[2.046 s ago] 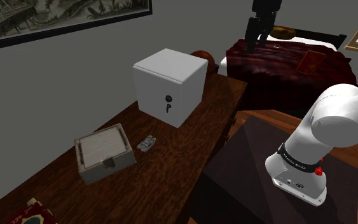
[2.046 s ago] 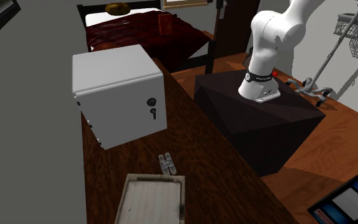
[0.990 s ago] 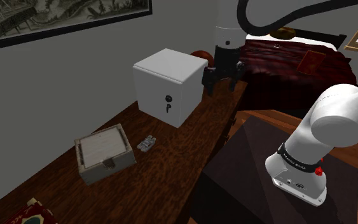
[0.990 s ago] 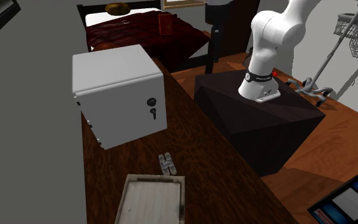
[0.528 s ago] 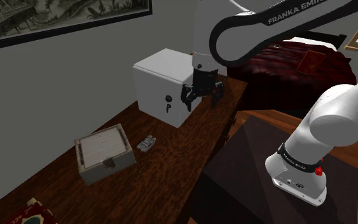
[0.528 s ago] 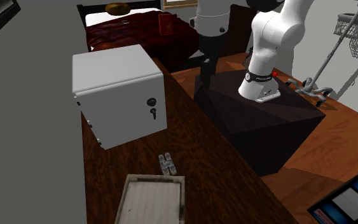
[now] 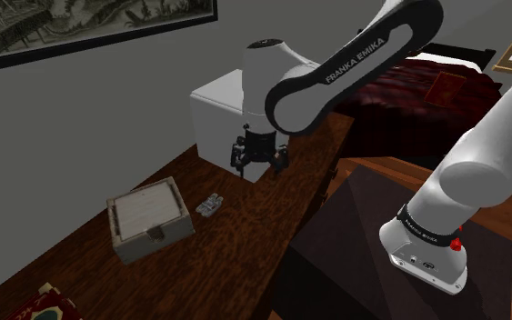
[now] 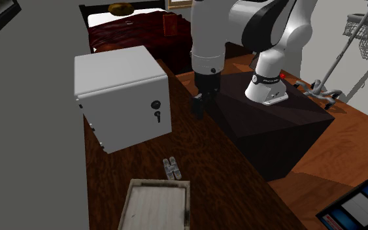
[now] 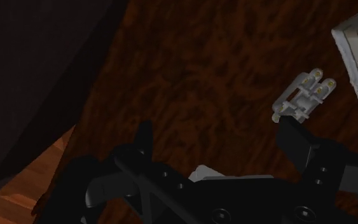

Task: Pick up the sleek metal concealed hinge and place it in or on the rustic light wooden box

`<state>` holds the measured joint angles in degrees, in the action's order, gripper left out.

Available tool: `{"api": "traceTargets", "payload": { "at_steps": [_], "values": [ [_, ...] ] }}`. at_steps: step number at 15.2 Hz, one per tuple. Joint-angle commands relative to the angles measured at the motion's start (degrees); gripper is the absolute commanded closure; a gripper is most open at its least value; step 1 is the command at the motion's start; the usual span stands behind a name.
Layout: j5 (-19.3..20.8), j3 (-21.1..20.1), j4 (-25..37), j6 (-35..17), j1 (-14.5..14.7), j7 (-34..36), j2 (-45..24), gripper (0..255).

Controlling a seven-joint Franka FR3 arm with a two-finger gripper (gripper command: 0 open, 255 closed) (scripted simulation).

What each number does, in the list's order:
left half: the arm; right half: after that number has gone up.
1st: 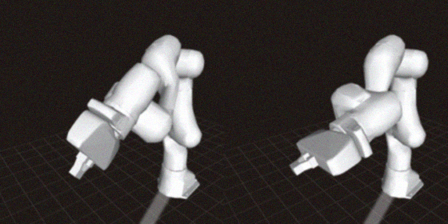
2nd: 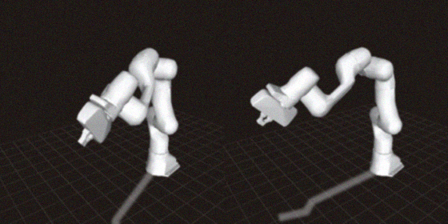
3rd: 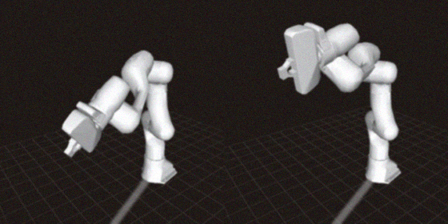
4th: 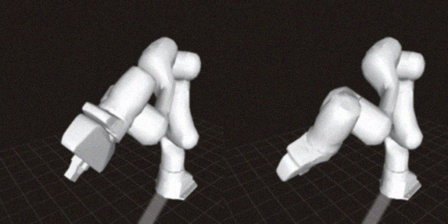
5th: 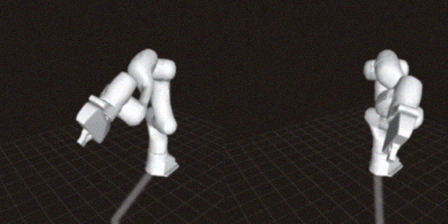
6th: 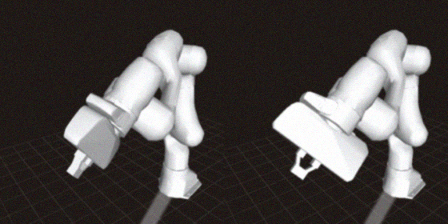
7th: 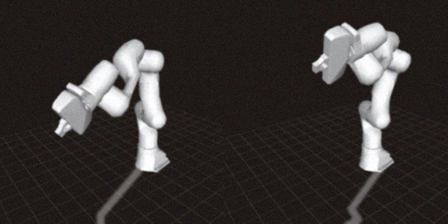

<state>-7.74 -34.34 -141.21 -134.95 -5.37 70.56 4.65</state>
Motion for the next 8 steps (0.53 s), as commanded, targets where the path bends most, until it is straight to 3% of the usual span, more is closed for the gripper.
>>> {"api": "traceTargets", "payload": {
  "at_steps": [1, 4, 8],
  "values": [
    [4.59, -0.92, 2.45, -3.15, -0.67, 7.16, -5.94, 0],
    [12.3, 0.32, 6.75, -6.39, 0.68, 17.67, -14.52, 0],
    [20.27, 5.03, 13.66, -8.9, 5.22, 29.38, -24.75, 0]
  ]
}}
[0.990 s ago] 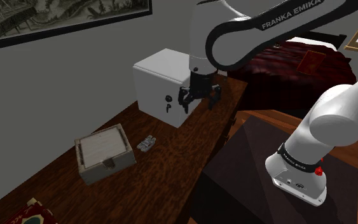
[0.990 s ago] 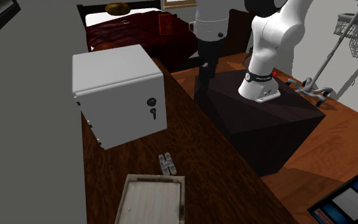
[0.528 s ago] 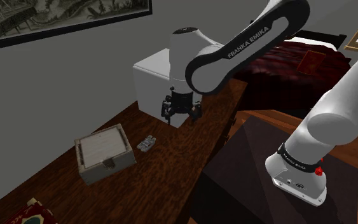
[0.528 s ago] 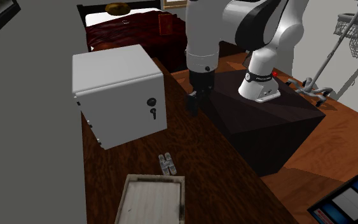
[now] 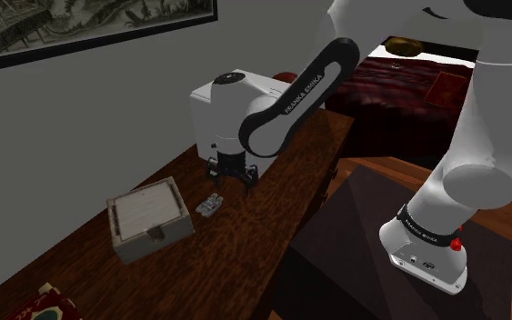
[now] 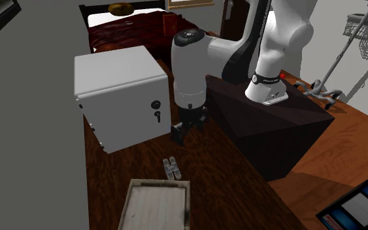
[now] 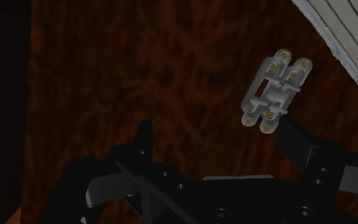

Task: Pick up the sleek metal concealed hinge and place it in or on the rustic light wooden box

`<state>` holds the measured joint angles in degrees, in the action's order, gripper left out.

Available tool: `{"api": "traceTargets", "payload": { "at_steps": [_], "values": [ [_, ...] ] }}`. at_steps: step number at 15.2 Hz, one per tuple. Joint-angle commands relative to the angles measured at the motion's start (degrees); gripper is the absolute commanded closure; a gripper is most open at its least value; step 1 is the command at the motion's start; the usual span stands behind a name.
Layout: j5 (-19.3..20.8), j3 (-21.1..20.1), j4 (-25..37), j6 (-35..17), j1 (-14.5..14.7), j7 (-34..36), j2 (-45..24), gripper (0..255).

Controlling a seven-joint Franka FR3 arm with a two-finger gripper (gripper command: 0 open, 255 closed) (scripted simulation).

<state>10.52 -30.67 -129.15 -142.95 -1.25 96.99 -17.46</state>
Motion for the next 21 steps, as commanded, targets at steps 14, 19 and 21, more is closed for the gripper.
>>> {"api": "traceTargets", "payload": {
  "at_steps": [14, 19, 21],
  "values": [
    [9.29, 12.25, 19.64, -4.82, 11.15, 18.72, -23.63, 0],
    [9.86, 12.93, 20.31, -5.91, 11.72, 19.1, -25.36, 0],
    [9.86, 12.93, 20.31, -5.91, 11.72, 19.1, -25.36, 0]
  ]
}}
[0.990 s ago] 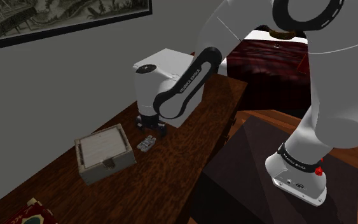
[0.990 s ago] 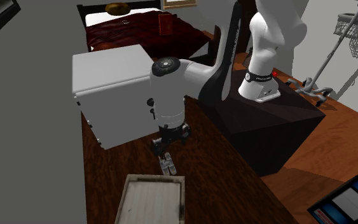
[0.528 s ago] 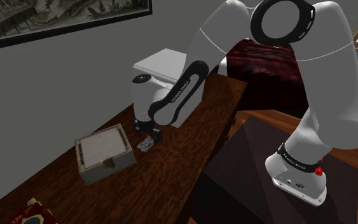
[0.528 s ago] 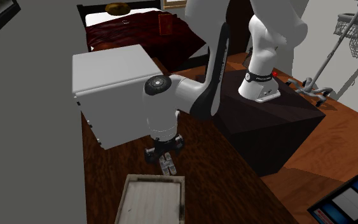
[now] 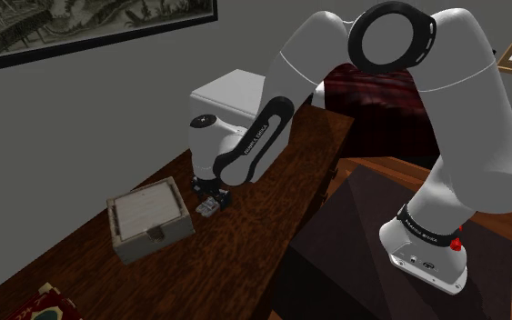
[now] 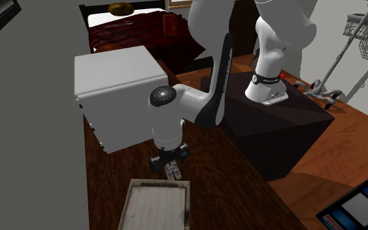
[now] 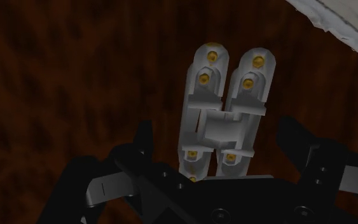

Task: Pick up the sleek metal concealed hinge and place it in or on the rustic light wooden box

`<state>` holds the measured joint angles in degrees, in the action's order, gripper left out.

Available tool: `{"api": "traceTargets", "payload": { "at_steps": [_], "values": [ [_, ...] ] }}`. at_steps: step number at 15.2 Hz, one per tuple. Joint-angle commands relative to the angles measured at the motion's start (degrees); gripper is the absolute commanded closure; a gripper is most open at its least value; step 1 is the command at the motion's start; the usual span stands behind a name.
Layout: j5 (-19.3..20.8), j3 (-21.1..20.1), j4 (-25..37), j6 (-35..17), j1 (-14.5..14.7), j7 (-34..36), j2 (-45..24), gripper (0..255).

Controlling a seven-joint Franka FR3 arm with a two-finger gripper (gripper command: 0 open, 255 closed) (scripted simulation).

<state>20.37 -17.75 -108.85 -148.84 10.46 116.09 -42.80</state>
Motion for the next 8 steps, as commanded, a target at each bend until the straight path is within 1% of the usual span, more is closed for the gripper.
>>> {"api": "traceTargets", "payload": {
  "at_steps": [1, 3, 4, 8],
  "values": [
    [0.01, 0.01, 0.01, -0.03, 0.0, 0.0, -0.03, 0],
    [0.01, 0.01, 0.01, -0.02, 0.0, 0.0, -0.02, 0],
    [0.01, 0.01, 0.01, -0.02, 0.0, 0.0, -0.02, 255],
    [0.01, 0.01, -0.09, -0.07, -0.01, 0.01, 0.03, 255]
  ]
}}
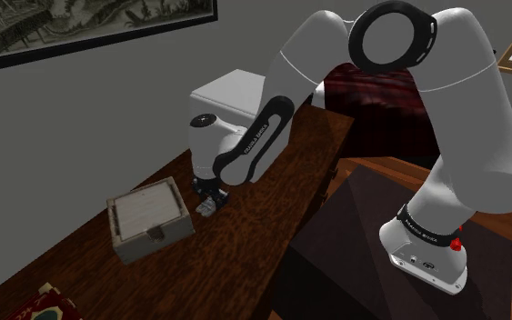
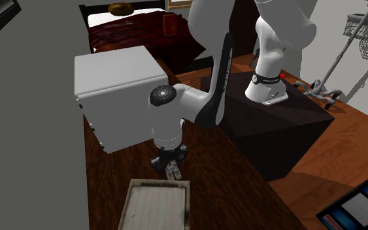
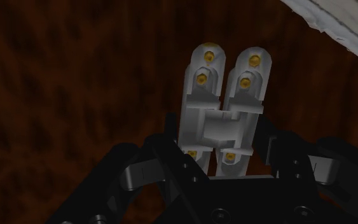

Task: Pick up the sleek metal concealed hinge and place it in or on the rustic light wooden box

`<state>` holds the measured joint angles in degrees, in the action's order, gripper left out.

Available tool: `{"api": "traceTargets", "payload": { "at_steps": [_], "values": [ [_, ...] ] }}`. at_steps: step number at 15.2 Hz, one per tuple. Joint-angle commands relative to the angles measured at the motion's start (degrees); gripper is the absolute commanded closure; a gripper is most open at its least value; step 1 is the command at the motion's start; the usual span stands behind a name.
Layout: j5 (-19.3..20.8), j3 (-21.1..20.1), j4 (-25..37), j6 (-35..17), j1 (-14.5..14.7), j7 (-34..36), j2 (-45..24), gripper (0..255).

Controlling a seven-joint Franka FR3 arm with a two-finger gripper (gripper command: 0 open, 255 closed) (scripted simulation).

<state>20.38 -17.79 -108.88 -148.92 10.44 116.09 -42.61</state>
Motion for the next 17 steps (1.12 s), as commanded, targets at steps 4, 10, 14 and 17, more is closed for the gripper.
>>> {"api": "traceTargets", "payload": {
  "at_steps": [4, 10, 14, 17],
  "values": [
    [0.02, 0.06, -0.2, -0.08, -0.01, 0.03, -0.11, 255],
    [-1.14, -1.28, -1.16, 2.22, -1.01, -0.68, 3.1, 255],
    [-2.15, -2.35, -1.88, 4.06, -1.83, -1.28, 5.66, 255],
    [-2.96, -3.14, -2.3, 5.51, -2.42, -1.77, 7.53, 255]
  ]
}}
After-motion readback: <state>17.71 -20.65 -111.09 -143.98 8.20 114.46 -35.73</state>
